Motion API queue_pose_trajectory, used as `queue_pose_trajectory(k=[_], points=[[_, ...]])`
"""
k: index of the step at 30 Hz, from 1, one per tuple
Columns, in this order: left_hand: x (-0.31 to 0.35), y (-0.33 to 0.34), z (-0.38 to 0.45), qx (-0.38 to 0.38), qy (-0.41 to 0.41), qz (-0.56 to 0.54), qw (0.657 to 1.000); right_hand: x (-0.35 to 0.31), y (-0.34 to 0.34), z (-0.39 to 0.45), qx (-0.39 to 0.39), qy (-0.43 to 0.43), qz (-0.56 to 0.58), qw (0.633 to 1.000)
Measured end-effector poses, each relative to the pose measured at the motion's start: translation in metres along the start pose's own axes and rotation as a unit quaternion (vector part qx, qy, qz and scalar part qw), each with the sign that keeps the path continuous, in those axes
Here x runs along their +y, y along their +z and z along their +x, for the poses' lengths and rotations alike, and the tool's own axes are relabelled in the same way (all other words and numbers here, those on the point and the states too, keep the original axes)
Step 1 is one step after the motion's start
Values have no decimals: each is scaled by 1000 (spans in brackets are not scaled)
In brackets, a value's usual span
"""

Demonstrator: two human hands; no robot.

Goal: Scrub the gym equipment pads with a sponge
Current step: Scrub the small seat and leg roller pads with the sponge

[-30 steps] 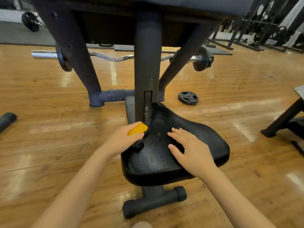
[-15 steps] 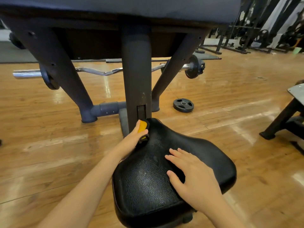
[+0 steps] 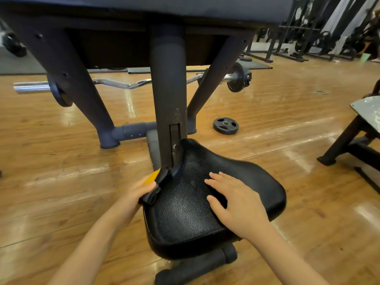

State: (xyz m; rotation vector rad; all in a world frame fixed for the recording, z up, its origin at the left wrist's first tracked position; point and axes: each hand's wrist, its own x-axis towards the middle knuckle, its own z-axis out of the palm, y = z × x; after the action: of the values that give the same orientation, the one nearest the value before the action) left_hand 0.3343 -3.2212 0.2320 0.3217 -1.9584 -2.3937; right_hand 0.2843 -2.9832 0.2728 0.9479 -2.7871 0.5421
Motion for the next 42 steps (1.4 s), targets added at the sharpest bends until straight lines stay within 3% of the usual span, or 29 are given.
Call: queue_pose_trajectory(k=[4, 8, 14, 21, 24, 27, 31, 35, 40, 42], points=[[-25, 10, -25, 101, 84, -23, 991, 0, -1, 1, -9, 11, 3, 1000], [-41, 25, -49, 174, 115, -30, 978, 0, -1, 0, -14, 14, 8, 1000], [-40, 41, -63, 208, 151, -13, 966, -1, -4, 0, -17, 14, 6, 1000], [-47, 59, -90, 249, 208, 136, 936, -2, -10, -2, -36, 9, 18, 999], [-50, 67, -100, 225, 251, 295, 894, -3, -12, -2, -52, 3, 29, 998], [-39, 72, -101, 192, 230, 456, 838, 1, -15, -2, -46, 5, 109, 993], [-3, 77, -83, 104, 188, 590, 778, 7, -23, -1, 51, 65, 308, 948], [22, 89, -50, 16, 128, 692, 710, 16, -26, 5, 110, 115, 346, 925], [34, 107, -15, -23, 115, 687, 717, 19, -30, 9, 109, 146, 363, 914], [41, 105, -12, -49, 94, 643, 759, 15, -31, 11, 104, 148, 365, 913]])
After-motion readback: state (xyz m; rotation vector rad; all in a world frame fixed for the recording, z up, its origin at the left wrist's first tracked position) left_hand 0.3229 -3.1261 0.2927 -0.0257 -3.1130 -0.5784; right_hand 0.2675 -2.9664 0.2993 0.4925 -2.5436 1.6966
